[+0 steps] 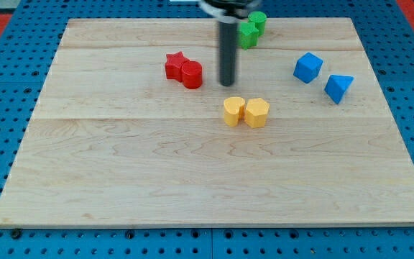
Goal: Push the blue triangle and blue cube slightly up
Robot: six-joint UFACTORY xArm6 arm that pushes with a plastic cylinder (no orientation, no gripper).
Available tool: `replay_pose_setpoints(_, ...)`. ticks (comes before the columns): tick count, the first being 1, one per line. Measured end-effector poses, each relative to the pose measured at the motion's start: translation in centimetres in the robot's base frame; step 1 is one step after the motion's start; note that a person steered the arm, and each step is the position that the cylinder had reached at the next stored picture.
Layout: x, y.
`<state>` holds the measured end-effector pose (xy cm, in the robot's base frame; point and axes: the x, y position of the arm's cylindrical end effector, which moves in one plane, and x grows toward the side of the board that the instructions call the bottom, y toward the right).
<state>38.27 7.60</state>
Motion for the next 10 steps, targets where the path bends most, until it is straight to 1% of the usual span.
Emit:
replay_pose_setpoints(1,6.9,9.1)
replay_pose_setpoints(2,9.8,15.7)
replay_pose_setpoints(4,2.5,16.1)
replay_pose_setpoints(5,0.1,13.5)
replay_pose_setpoints(6,-0.6,13.4)
replay_pose_setpoints(7,0.6,14.9)
replay_pose_setpoints(9,-2.6,12.6)
replay_pose_setpoints(10,-2.9,11.7)
